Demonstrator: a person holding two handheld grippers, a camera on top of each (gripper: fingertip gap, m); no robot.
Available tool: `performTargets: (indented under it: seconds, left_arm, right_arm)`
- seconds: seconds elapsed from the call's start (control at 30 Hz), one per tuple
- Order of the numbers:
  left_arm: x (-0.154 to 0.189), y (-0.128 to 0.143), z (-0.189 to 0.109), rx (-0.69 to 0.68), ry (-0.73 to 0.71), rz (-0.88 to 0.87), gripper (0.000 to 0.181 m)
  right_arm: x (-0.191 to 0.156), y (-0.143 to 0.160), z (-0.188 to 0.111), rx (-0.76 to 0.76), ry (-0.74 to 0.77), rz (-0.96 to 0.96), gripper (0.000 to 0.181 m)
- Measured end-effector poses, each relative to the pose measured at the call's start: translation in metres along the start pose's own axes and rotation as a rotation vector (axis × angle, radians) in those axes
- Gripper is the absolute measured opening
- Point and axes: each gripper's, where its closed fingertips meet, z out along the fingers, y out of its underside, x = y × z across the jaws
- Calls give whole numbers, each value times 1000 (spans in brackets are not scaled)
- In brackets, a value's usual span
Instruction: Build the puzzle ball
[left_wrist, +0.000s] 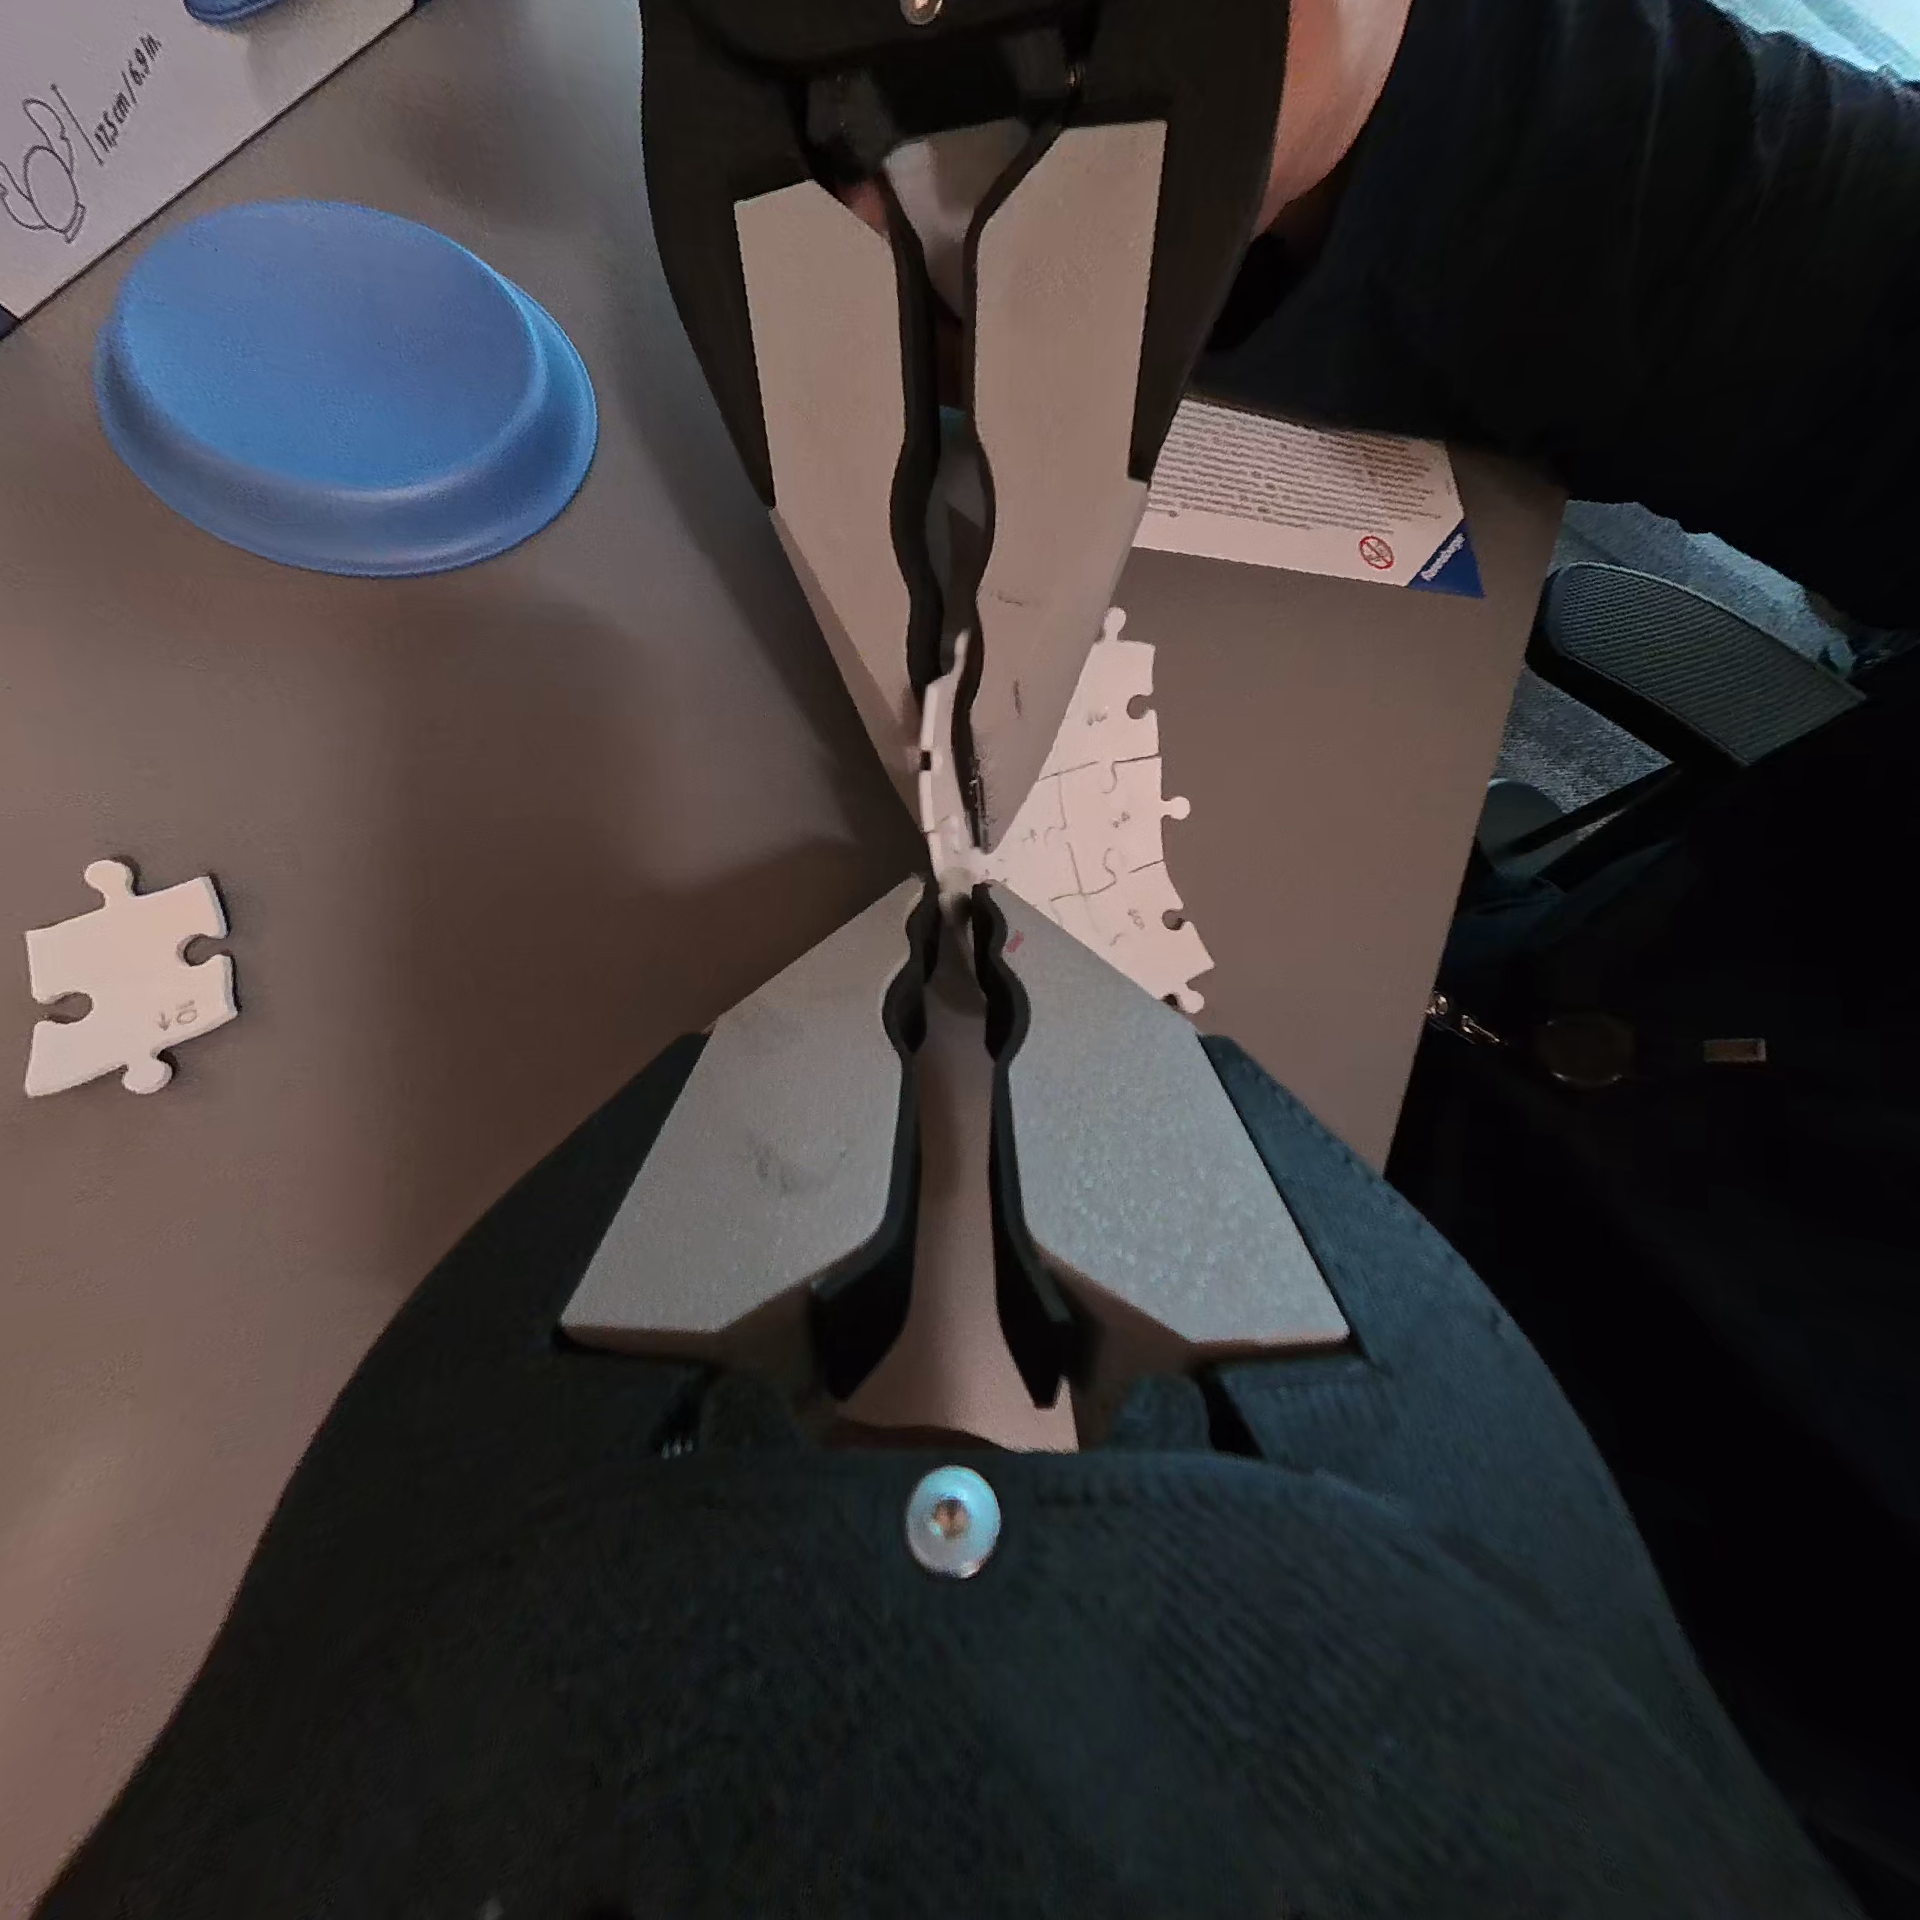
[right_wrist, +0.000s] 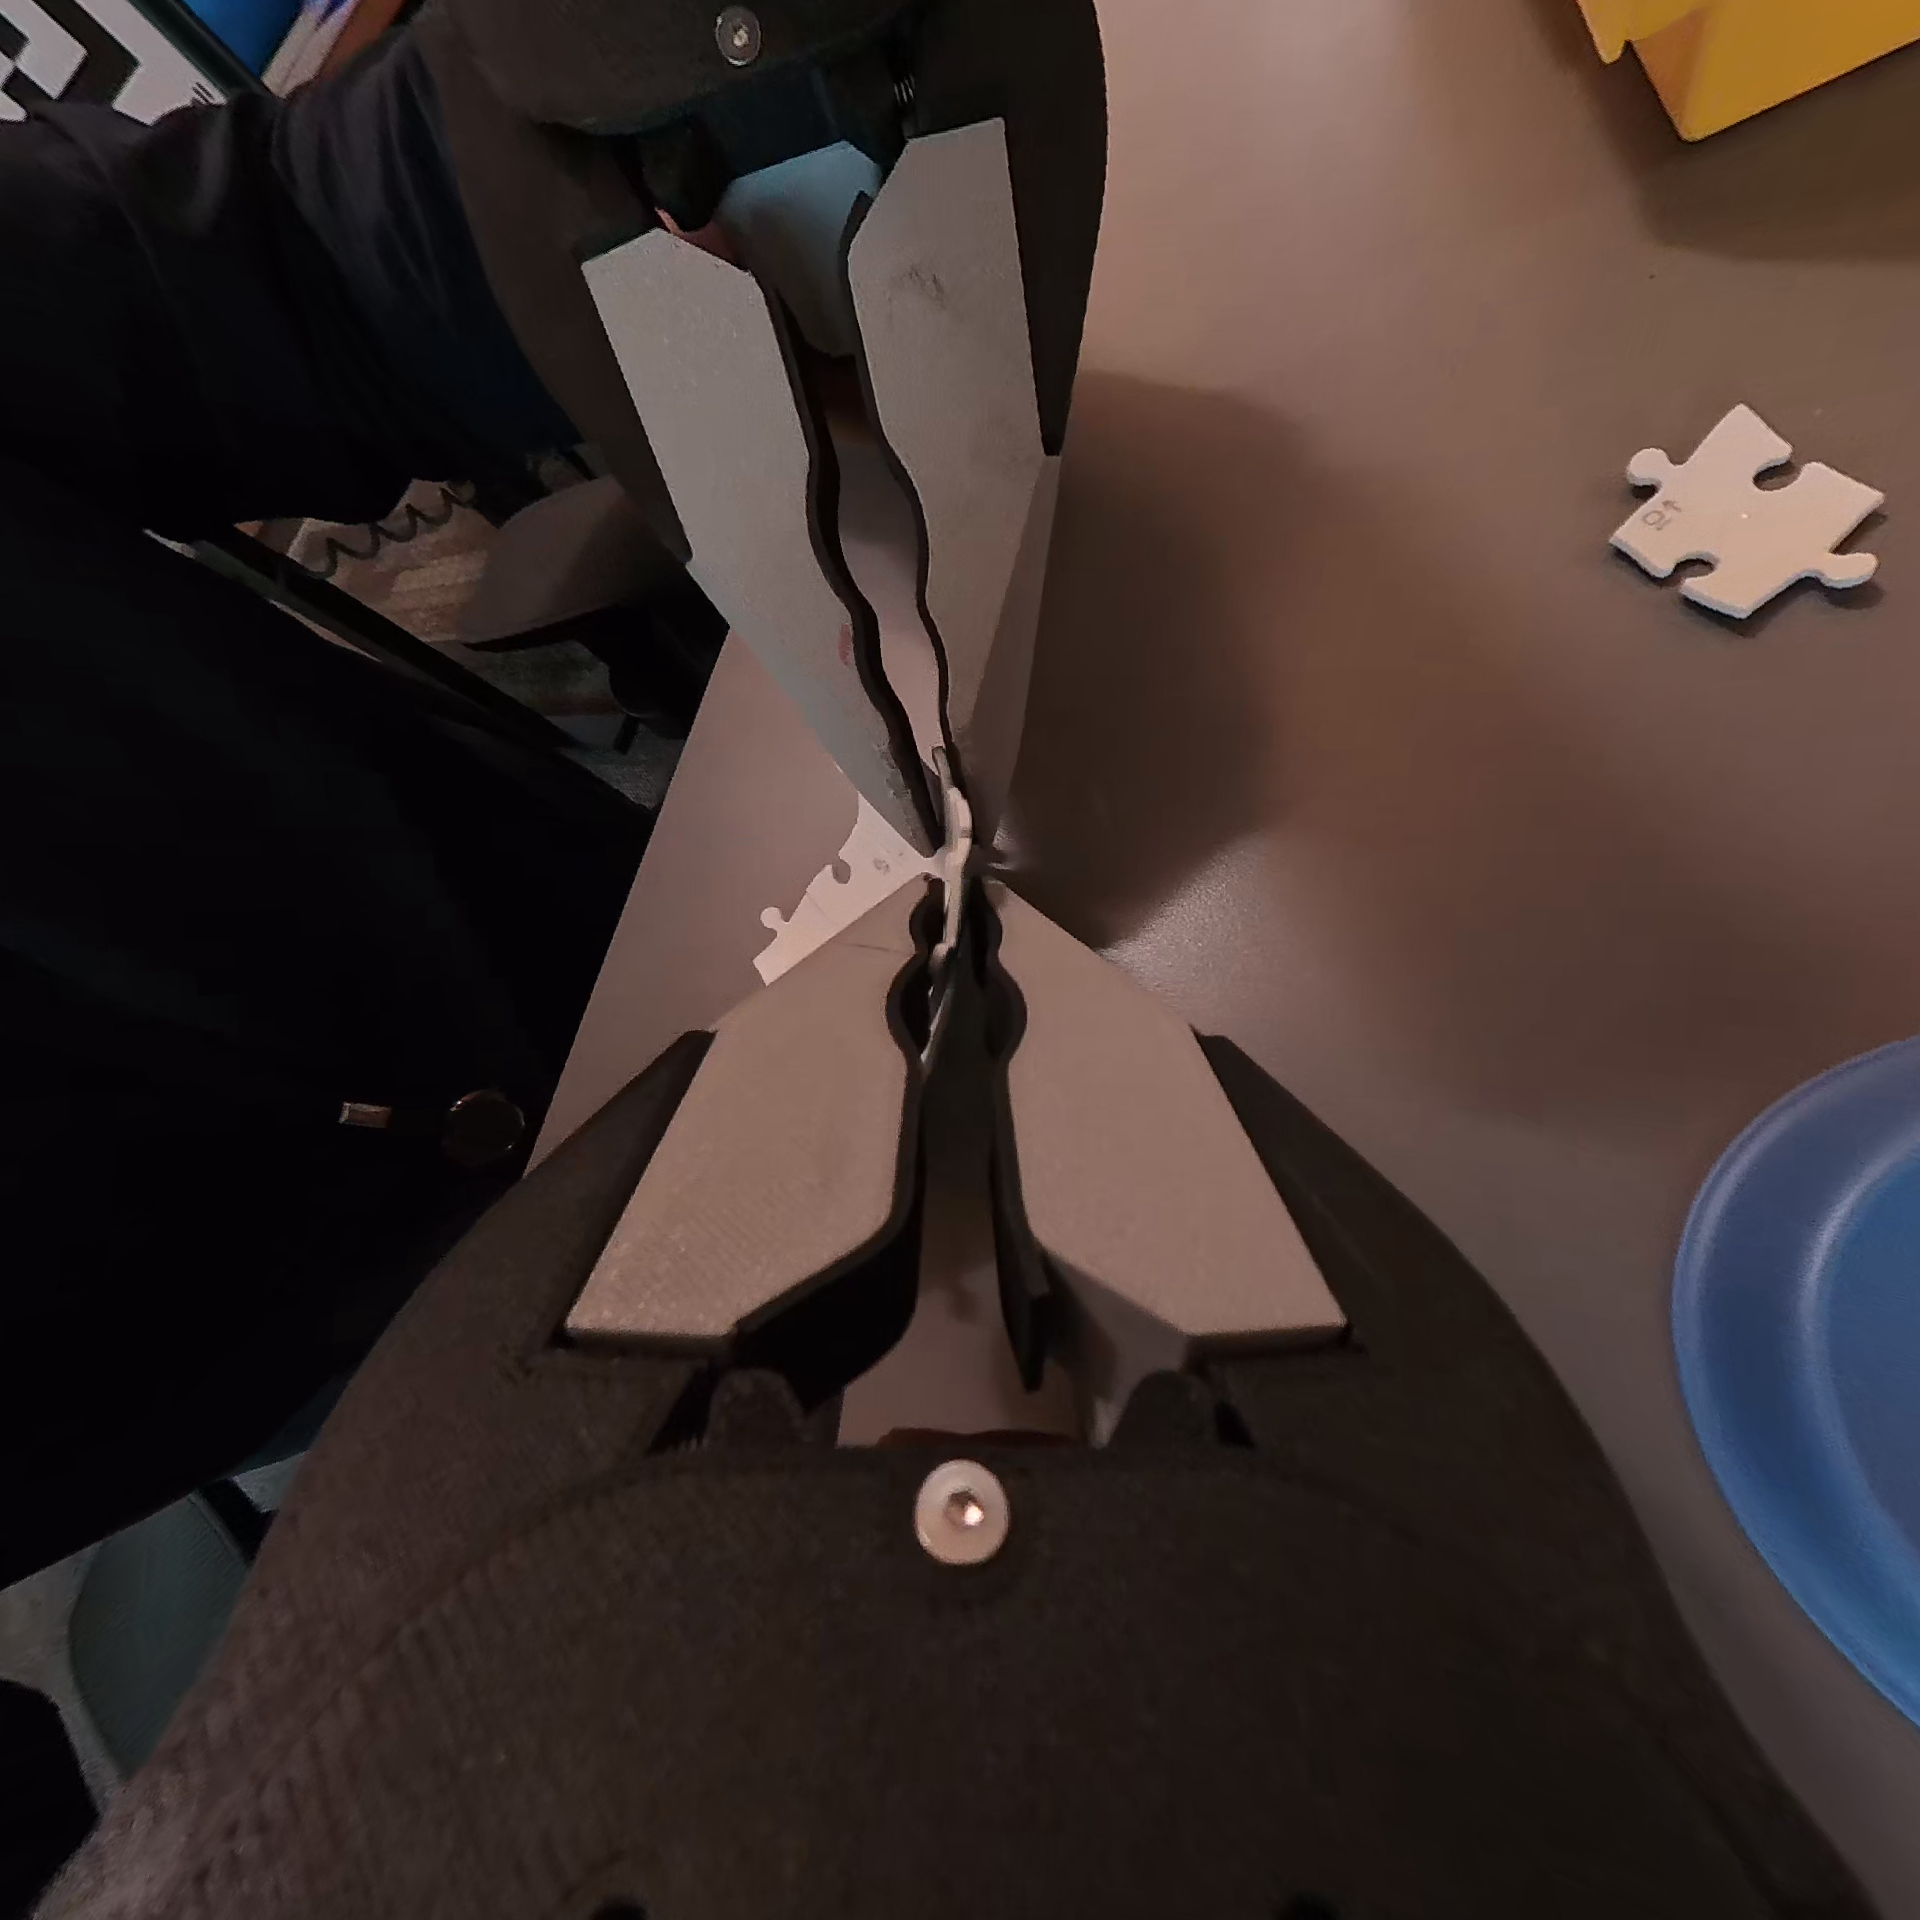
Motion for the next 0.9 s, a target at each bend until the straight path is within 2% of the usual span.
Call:
performTargets:
  seconds: [0.3,0.9]
  left_arm:
    - [0,-4,-1,10,1,1,3]
    - [-1,-7,2,64,37,-73,2]
  right_arm:
    - [1,-1,-3,-19,56,-59,0]
    - [2,-3,-3,-6,65,-44,0]
